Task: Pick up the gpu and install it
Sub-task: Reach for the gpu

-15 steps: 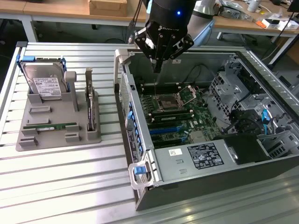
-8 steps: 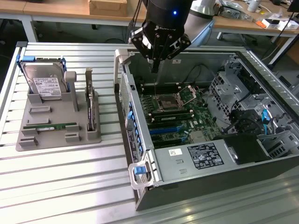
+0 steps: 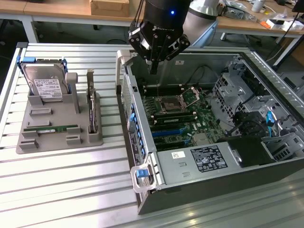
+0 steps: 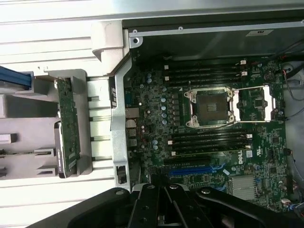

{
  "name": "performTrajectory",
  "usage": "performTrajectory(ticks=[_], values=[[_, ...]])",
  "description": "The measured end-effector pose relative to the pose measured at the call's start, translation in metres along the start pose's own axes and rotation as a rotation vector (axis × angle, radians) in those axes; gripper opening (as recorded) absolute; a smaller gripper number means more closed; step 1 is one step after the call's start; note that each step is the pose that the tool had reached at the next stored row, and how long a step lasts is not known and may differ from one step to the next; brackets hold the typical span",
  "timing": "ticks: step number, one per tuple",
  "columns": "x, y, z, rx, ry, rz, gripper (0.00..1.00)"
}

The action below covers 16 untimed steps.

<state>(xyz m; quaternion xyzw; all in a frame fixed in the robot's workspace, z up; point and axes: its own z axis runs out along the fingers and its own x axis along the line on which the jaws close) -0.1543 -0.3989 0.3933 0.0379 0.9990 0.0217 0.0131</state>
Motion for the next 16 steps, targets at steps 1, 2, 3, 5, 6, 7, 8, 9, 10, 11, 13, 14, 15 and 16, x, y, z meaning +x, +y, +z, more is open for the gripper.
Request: performTrajectory(ticks=[1,2,3,5,6,7,8,9,10,11,13,14,15,16], values=[[0.001,0.0000,0.0000,-0.0001,0.0000,0.000,0.11],[0.001,-0.0001,0.0000,0.0000,0.0000,0.000,0.11],[0.002,-0.0002,-0.0001,0.0000,0.0000,0.000,0.11],[0.003,-0.0002,-0.0001,0.0000,0.0000,0.000,0.11],[0.004,-0.0003,-0.0001,0.0000,0.0000,0.000,0.11],[0.005,-0.0004,-0.0001,0.0000,-0.0001,0.000,0.11],[0.006,-0.0005,-0.0002,0.0000,0.0000,0.000,0.11],[0.007,-0.0005,-0.0002,0.0000,0.0000,0.000,0.11],[0.008,-0.0006,-0.0002,0.0000,0.0000,0.000,0.11],[0.009,-0.0007,-0.0003,0.0000,0.0000,0.000,0.11],[0.011,-0.0008,-0.0003,0.0000,0.0000,0.000,0.11],[0.012,-0.0009,-0.0004,0.0000,0.0000,0.000,0.11],[0.013,-0.0010,-0.0004,0.0000,-0.0001,0.000,0.11],[0.014,-0.0011,-0.0004,0.0000,0.0000,0.000,0.11]])
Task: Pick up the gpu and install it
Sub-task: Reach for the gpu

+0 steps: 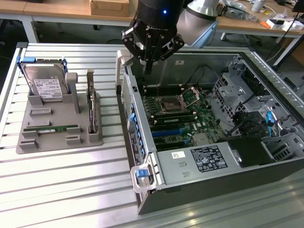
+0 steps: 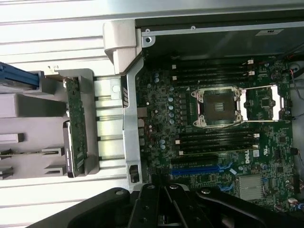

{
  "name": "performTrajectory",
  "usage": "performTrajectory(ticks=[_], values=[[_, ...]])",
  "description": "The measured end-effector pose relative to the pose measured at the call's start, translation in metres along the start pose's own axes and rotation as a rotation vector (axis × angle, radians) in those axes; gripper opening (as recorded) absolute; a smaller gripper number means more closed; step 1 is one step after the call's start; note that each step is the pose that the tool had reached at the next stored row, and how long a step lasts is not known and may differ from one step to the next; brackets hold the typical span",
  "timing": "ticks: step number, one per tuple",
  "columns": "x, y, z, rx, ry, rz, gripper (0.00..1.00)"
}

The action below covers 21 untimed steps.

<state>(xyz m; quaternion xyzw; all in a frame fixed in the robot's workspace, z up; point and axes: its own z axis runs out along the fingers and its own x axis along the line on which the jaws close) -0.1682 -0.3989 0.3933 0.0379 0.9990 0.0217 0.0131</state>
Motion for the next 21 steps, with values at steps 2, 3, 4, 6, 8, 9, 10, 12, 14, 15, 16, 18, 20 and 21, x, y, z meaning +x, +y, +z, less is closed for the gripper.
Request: performTrajectory(ticks=[2,3,4,6,8,9,10,12,14,15,16,18,20,21], values=[[0.003,-0.0002,-0.0001,0.0000,0.0000,0.000,0.11],[0.004,-0.0003,-0.0001,0.0000,0.0000,0.000,0.11],[0.005,-0.0004,-0.0001,0.0000,0.0000,0.000,0.11],[0.007,-0.0005,-0.0002,0.0000,0.0000,0.000,0.11],[0.009,-0.0007,-0.0002,0.0000,0.0000,0.000,0.11],[0.010,-0.0007,-0.0003,0.0000,0.0000,0.000,0.11],[0.010,-0.0008,-0.0003,0.0001,0.0000,0.000,0.11],[0.029,-0.0022,-0.0008,0.0000,-0.0001,0.000,0.11],[0.031,-0.0023,-0.0009,0.0000,0.0000,0.000,0.11],[0.032,-0.0024,-0.0009,0.0000,0.0000,0.000,0.11],[0.033,-0.0024,-0.0009,0.0000,0.0000,0.000,0.11],[0.034,-0.0025,-0.0010,0.0000,0.0000,0.000,0.11],[0.035,-0.0026,-0.0010,0.0001,0.0001,0.000,0.11],[0.035,-0.0027,-0.0010,0.0001,0.0000,0.000,0.11]])
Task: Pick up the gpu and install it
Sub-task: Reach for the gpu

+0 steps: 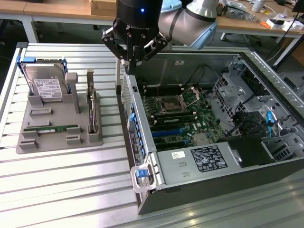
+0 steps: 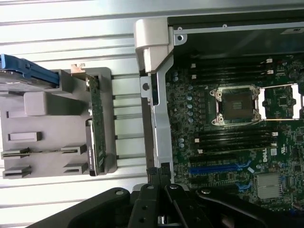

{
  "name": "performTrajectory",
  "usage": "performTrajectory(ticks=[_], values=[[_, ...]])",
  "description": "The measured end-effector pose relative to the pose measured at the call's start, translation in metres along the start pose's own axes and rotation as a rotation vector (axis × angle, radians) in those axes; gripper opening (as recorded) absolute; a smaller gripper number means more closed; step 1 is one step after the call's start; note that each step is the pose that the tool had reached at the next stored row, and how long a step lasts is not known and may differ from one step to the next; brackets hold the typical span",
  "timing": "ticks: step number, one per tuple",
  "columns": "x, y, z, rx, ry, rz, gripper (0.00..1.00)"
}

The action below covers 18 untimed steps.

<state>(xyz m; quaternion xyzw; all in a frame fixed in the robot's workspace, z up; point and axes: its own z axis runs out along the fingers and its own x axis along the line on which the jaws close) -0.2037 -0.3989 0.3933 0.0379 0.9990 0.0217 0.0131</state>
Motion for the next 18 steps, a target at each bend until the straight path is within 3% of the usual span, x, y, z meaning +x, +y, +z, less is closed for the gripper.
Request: performTrajectory(ticks=[8,18], values=[[0.005,-0.0003,-0.0001,0.0000,0.0000,0.000,0.11],[0.018,-0.0013,-0.0005,-0.0001,0.0000,0.000,0.11]])
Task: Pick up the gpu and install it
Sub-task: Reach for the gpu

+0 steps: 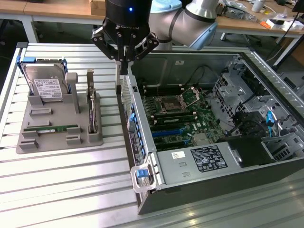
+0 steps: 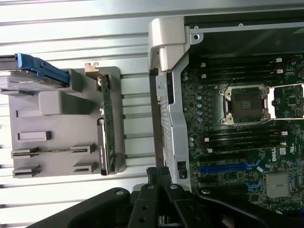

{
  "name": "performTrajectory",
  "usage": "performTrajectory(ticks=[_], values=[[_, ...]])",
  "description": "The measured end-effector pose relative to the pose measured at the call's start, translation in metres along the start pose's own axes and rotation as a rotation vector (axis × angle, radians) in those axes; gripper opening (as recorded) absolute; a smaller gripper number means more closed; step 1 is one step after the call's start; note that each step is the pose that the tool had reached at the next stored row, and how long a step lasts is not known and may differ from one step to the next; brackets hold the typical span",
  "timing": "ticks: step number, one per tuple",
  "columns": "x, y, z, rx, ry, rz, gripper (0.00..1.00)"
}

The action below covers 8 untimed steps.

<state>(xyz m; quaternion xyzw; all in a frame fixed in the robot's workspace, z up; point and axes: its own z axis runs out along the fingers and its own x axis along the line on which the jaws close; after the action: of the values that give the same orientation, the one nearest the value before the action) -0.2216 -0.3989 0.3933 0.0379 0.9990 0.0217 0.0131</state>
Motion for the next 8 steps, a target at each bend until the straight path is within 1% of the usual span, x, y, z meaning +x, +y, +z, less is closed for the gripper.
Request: performTrajectory(ticks=[8], values=[[0.0068,-0.0005,-0.0002,0.0000,0.0000,0.000,0.11]])
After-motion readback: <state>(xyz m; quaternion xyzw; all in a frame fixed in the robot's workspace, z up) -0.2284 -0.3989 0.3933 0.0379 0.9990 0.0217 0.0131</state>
